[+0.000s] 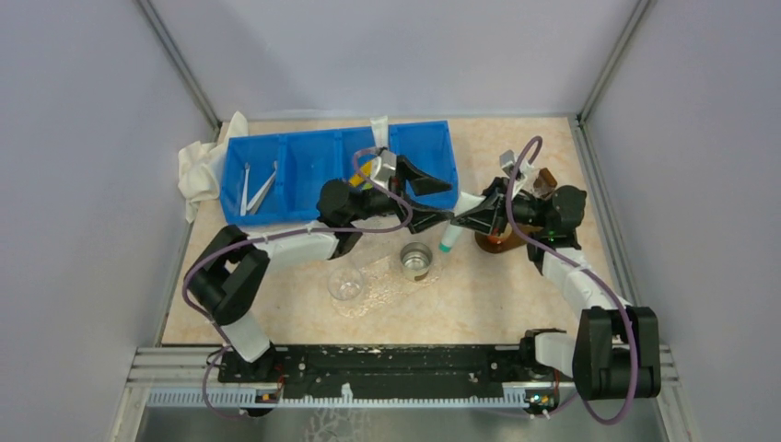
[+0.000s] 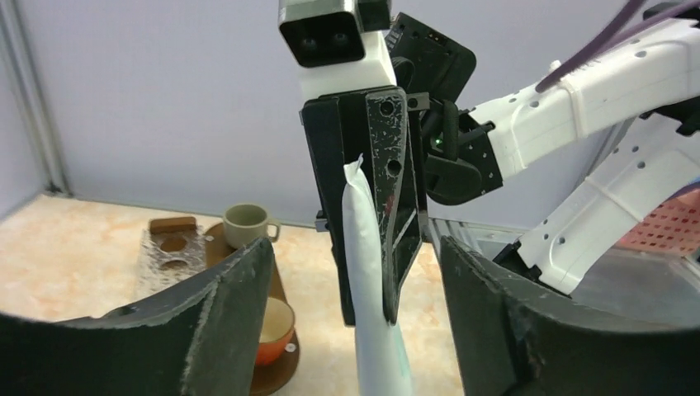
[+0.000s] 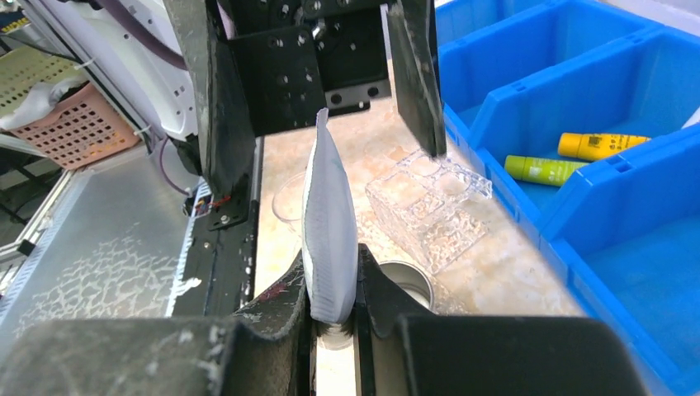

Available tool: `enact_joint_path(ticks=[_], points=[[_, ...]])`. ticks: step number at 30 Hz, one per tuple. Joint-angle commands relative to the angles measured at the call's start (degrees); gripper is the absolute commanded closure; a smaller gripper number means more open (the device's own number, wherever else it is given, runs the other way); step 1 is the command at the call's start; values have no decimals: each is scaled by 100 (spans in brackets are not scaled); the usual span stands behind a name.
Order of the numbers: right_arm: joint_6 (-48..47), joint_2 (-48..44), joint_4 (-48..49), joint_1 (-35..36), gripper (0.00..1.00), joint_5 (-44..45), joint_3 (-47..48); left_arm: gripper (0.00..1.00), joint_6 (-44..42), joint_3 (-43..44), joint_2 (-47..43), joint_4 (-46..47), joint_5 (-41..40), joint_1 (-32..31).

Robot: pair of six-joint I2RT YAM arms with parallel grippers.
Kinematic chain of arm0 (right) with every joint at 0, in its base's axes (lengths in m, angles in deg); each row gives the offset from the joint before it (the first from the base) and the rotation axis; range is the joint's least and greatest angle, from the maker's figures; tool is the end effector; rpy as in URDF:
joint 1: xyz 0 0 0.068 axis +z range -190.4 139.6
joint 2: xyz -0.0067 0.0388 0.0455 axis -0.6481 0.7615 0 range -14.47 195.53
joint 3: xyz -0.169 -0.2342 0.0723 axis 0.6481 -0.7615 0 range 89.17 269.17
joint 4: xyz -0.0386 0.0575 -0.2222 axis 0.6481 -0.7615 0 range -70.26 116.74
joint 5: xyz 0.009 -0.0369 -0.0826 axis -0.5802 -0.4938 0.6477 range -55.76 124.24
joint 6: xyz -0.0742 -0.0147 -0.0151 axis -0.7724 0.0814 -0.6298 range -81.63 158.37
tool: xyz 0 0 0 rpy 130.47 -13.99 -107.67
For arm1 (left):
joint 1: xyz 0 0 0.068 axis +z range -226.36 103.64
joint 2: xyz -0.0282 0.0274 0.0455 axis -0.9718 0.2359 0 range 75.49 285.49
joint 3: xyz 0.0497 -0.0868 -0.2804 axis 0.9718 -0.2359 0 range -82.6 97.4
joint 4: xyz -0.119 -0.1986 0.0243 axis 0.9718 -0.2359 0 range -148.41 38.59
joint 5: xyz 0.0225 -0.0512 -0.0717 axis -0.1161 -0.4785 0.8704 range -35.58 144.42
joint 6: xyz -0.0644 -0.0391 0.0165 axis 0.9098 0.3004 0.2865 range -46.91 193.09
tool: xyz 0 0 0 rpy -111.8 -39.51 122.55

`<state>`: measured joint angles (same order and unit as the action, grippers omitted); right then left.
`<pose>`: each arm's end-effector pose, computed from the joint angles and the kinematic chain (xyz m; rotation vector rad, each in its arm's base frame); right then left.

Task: Prepare toiletry sets of a toothbrush and toothpaste on the tray
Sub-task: Place the toothpaste in the toothpaste holder.

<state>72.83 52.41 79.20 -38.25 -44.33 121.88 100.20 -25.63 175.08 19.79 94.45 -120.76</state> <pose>0.1972 0.0717 0.3366 -0.8953 1.4112 1.3402 0.2388 -0.2930 0.3576 0.8583 1.0167 -1.4511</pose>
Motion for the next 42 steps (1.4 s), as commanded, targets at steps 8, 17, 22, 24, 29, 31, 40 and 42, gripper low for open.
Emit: enact_joint_path(ticks=[8,17,22,24,29,31,40,42], points=[[1263,-223,1241,-364,100,-117,503,1,-758,-288,-740,-1072,1460,588],[1677,-268,1795,-435,100,-6,464,1,-605,489,162,-1166,1733,-2],[1613,-248,1889,-435,100,17,389,11,-607,850,428,-1615,1608,-191],[1602,-252,1951,-431,100,12,354,26,-652,952,484,-1784,1574,-217],[1506,-250,1945,-426,100,-72,333,73,-695,1064,494,-2006,1598,-216],[1416,-249,1833,-426,98,-132,360,80,-834,1112,475,-2281,1623,-217],[1282,-341,1411,-561,64,-388,596,87,-1790,1567,438,-3936,2079,-209],[1282,-352,1398,-579,62,-388,596,87,-1932,1635,438,-4180,2133,-209]])
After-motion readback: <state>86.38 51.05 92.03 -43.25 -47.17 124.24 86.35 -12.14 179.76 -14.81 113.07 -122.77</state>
